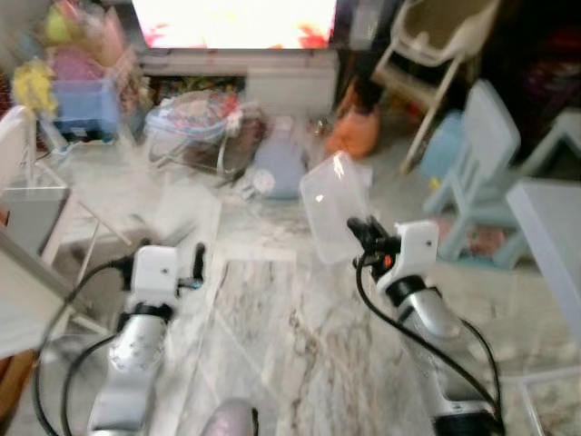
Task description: Restocking fridge
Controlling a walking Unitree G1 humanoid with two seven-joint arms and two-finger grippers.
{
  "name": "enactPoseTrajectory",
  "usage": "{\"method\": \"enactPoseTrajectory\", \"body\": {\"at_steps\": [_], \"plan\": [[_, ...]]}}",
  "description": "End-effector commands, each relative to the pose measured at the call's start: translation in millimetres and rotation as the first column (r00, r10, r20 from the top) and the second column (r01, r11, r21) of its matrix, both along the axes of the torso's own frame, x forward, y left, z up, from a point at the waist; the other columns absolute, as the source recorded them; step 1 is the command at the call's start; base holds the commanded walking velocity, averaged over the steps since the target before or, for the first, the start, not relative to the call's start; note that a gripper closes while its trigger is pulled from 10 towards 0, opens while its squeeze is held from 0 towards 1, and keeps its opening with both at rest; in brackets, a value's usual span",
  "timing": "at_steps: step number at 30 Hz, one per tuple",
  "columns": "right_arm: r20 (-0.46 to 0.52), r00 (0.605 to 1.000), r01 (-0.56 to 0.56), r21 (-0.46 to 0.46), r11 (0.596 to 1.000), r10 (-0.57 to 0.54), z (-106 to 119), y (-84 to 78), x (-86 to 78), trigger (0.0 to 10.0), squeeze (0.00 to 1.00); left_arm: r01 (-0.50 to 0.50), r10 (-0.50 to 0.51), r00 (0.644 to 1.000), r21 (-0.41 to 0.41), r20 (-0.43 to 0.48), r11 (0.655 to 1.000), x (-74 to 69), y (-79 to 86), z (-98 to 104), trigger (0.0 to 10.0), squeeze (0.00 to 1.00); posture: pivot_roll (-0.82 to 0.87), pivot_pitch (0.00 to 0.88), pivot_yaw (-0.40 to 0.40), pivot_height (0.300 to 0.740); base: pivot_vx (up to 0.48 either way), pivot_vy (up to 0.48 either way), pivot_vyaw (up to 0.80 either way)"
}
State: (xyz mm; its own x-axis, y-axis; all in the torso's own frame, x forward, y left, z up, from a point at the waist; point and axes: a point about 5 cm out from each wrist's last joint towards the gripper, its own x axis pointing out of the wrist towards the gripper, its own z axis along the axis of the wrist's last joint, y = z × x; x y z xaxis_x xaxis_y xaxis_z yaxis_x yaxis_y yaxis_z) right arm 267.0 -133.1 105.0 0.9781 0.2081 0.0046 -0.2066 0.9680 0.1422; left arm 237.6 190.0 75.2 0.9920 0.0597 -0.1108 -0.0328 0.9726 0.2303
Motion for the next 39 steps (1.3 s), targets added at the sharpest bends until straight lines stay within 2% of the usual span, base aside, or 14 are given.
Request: {"method": "enactPoseTrajectory", "body": {"at_steps": [1,4,10,13,21,25,28,30,34,39], "plan": [[0.024,0.998,0.054,0.004,0.999,-0.054,6,-8.7,0.9,10.0,0.0,-0.011,0.012,1.0,-0.015,0.011,1.0,2.9,2.6,4,10.0,0.0,0.08,0.0,0.029,0.74,0.0,0.0,0.8],[0.029,0.999,0.043,-0.023,0.999,-0.042,8,-11.4,2.1,10.0,0.0,-0.003,0.003,1.0,-0.022,0.004,1.0,3.6,1.3,2,10.0,0.0,0.07,0.0,0.019,0.74,0.0,0.0,0.59],[0.001,0.996,0.091,0.004,0.996,-0.091,8,-25.5,9.9,10.0,0.0,-0.03,0.029,0.999,-0.077,-0.021,0.997,-1.3,-3.2,-5,10.0,0.0,0.08,0.0,-0.034,0.74,0.0,0.0,0.16],[-0.001,0.998,0.068,-0.017,0.998,-0.068,7,-21.2,13.2,10.0,0.0,-0.02,0.017,0.999,-0.074,-0.032,0.997,-2.3,-6.1,-8,10.0,0.0,0.08,0.0,-0.041,0.74,0.0,0.0,0.8],[0.014,0.996,0.093,0.031,0.995,-0.094,14,-15.3,22.4,10.0,0.0,-0.045,0.046,0.999,-0.066,0.012,0.997,7.9,1.4,6,10.0,0.0,0.11,0.0,-0.047,0.74,0.0,0.0,0.8],[0.003,0.996,0.094,0.05,0.994,-0.095,13,-11.9,21.6,10.0,0.0,-0.045,0.046,0.999,-0.151,0.002,0.988,6.9,0.5,5,10.0,0.0,0.1,0.0,-0.044,0.74,0.0,0.0,0.8],[-0.015,0.993,0.115,0.081,0.99,-0.114,12,-13.3,21.1,10.0,0.0,-0.023,0.025,1.0,-0.263,0.004,0.965,5.7,-5.2,5,10.0,0.0,0.09,0.0,-0.041,0.74,0.0,0.0,0.8],[-0.024,0.992,0.126,0.088,0.988,-0.125,11,-15.1,21.6,10.0,0.0,-0.017,0.019,1.0,-0.308,0.003,0.951,5.7,-8.4,6,10.0,0.0,0.09,0.0,-0.039,0.74,0.0,0.0,0.8],[-0.027,0.991,0.13,0.089,0.987,-0.128,10,-16.3,22.4,10.0,0.0,-0.01,0.011,1.0,-0.313,0.004,0.95,6.1,-10.7,7,10.0,0.0,0.09,0.0,-0.039,0.74,0.0,0.0,0.8],[-0.034,0.994,0.109,0.097,0.989,-0.106,10,-11.7,24.4,10.0,0.0,-0.049,0.053,0.999,-0.3,0.007,0.953,9.8,-5.0,11,10.0,0.0,0.1,0.0,-0.046,0.74,0.0,0.0,0.8]]}}
